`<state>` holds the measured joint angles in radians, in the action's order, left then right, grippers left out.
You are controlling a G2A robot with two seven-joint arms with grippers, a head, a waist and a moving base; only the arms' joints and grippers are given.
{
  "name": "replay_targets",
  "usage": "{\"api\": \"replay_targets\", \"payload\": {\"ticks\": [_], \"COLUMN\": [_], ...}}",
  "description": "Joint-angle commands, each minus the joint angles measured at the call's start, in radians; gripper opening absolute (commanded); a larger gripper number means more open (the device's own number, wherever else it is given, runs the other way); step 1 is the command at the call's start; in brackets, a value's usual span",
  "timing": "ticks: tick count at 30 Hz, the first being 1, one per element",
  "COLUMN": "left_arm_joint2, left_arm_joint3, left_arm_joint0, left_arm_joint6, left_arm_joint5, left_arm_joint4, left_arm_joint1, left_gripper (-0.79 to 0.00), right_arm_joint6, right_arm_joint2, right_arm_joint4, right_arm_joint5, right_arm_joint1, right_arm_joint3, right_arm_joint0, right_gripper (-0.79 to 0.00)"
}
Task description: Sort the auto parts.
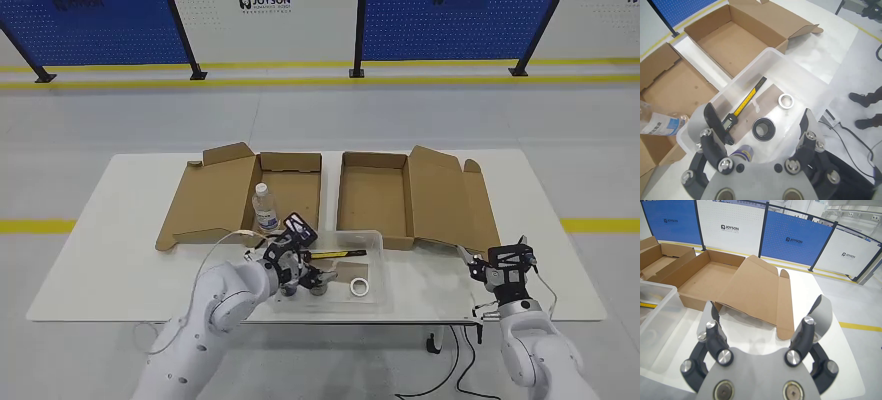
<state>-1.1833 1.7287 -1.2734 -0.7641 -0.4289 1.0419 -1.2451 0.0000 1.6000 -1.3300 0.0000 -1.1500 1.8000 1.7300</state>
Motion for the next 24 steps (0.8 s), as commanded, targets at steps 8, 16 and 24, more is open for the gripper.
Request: {"api": "replay_targets", "payload": {"ticks": [8, 16, 24], "left_arm_joint2": [0.047, 0.1, 0.135], "left_arm_joint3": [-0.086, -0.145, -0.185], "left_arm_joint0": [0.095, 0.146, 0.174], "left_arm_joint6": [-0.215, -0.252, -0.252], "left_arm_joint5": [0.05, 0.07, 0.087], "left_arm_joint4": [-0.092, -0.065, -0.056], "left_arm_joint1": [-0.002, -0.006, -0.008], "left_gripper": [0.0, -0.129, -0.24], "right_arm_joint6": [0.0, 0.0, 0.0], "right_arm_joint2": [0.0, 0.0, 0.0], "right_arm_joint4": [0.0, 0.0, 0.0], "right_arm_joint5": [0.0, 0.0, 0.0], "right_arm_joint1": [0.0, 0.0, 0.0], "right_arm_joint3": [0.0, 0.0, 0.0], "right_arm_joint0": [0.0, 0.0, 0.0], "right_gripper": [0.0, 0.0, 0.0]}}
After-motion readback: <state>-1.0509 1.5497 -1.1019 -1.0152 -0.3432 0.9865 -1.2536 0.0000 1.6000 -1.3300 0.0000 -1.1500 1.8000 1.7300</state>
